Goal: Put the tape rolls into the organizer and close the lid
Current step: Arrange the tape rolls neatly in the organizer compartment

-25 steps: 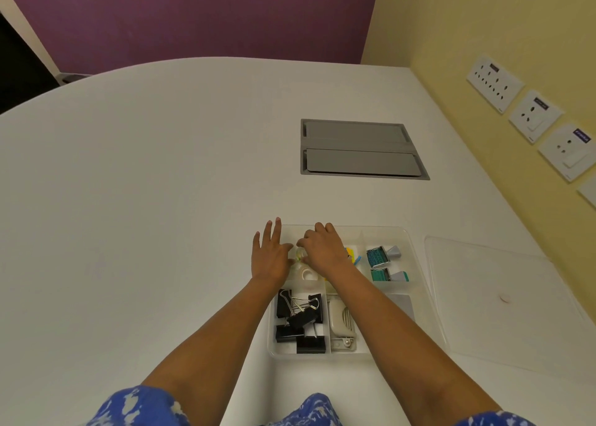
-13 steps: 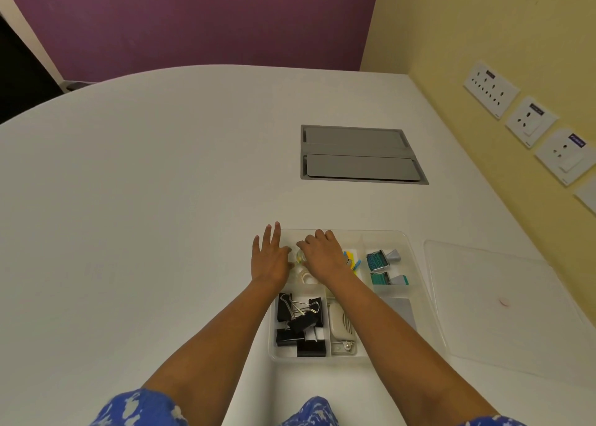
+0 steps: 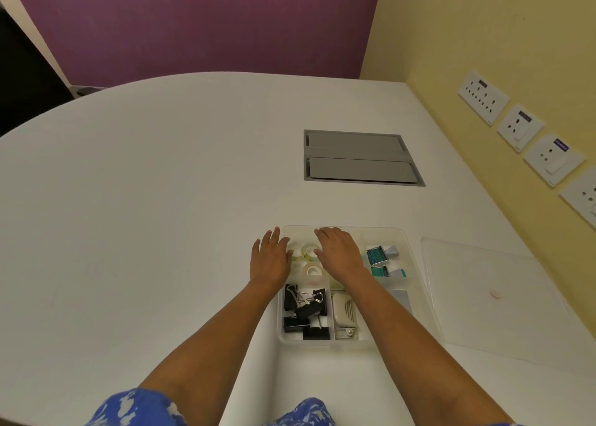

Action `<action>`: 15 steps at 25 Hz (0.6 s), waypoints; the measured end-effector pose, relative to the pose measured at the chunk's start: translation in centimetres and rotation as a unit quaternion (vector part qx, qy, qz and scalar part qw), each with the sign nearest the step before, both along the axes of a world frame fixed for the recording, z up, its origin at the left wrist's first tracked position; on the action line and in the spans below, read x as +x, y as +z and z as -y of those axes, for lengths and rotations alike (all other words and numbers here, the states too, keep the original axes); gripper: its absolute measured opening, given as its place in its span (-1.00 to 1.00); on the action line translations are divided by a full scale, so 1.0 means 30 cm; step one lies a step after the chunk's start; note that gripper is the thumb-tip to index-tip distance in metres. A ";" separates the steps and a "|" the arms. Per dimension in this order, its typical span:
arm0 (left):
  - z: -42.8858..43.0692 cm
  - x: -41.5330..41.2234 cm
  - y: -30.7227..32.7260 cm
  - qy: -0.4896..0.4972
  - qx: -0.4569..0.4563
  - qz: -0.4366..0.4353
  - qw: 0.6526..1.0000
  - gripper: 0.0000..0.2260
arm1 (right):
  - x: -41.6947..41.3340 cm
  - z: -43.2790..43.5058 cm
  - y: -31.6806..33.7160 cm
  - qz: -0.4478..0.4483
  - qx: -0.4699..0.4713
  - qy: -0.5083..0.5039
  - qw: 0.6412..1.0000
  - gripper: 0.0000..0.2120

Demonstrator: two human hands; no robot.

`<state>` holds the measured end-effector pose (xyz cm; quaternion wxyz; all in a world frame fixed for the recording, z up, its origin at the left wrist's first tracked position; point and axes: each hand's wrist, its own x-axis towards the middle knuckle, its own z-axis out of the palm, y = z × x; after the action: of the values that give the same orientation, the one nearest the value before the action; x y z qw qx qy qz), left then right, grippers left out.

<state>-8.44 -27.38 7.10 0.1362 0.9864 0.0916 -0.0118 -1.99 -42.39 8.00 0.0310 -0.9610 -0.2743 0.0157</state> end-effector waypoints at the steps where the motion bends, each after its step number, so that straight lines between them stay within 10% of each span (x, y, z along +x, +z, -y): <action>1: -0.006 -0.013 0.004 -0.002 -0.004 -0.001 1.000 -0.62 | -0.010 0.003 0.006 0.000 0.003 -0.007 1.000 -0.52; 15: 0.007 -0.119 0.028 -0.026 -0.025 0.011 0.999 -0.64 | -0.151 0.089 0.009 -0.011 0.035 -0.100 0.994 -0.53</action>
<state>-12.02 -27.58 7.95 0.1612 0.9848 0.0637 -0.0069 -6.52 -45.06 8.28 0.0692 -0.9818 -0.1766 0.0130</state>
